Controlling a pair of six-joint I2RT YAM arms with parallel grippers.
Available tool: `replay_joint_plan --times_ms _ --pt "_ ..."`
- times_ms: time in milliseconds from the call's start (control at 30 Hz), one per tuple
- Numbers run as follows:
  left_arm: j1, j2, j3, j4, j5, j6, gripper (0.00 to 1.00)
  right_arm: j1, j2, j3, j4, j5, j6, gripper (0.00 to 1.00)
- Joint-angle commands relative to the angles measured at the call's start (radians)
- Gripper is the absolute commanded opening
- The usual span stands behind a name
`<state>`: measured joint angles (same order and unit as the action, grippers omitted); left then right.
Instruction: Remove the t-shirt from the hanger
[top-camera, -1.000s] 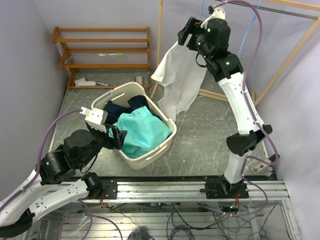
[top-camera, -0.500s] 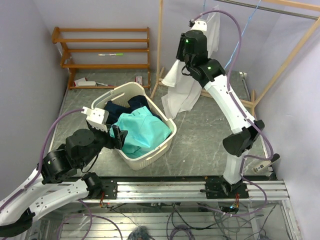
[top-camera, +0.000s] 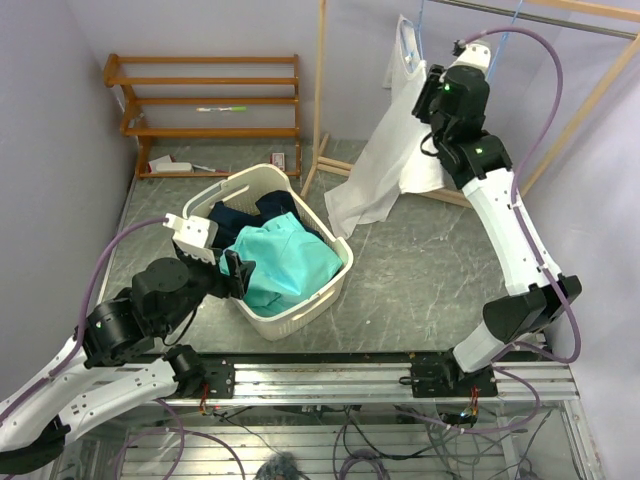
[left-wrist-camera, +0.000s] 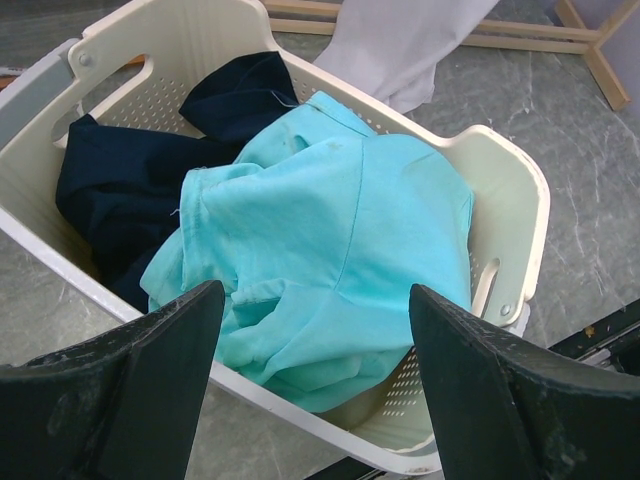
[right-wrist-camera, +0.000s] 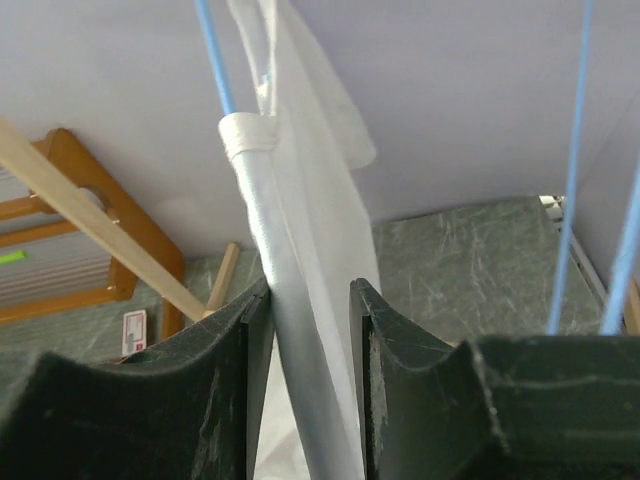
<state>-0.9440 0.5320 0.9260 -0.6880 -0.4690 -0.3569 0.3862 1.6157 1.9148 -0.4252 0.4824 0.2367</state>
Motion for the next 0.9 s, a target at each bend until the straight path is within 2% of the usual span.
replay_joint_plan --times_ms 0,100,400,600,867 --pt "0.006 0.011 -0.006 -0.002 -0.023 -0.014 0.86 -0.065 0.002 -0.026 0.060 -0.157 0.033 0.36" --pt "0.006 0.015 -0.007 -0.001 -0.020 -0.013 0.86 -0.074 0.012 -0.030 0.083 -0.202 0.019 0.33" --pt "0.006 0.023 -0.006 -0.001 -0.016 -0.013 0.84 -0.083 0.019 -0.017 0.125 -0.258 0.013 0.00" --pt "0.006 0.016 -0.006 0.001 -0.014 -0.011 0.82 -0.082 -0.025 -0.025 0.203 -0.270 -0.010 0.00" --pt "0.007 0.001 -0.007 0.004 -0.013 -0.009 0.83 -0.084 -0.060 0.039 0.211 -0.274 -0.033 0.00"
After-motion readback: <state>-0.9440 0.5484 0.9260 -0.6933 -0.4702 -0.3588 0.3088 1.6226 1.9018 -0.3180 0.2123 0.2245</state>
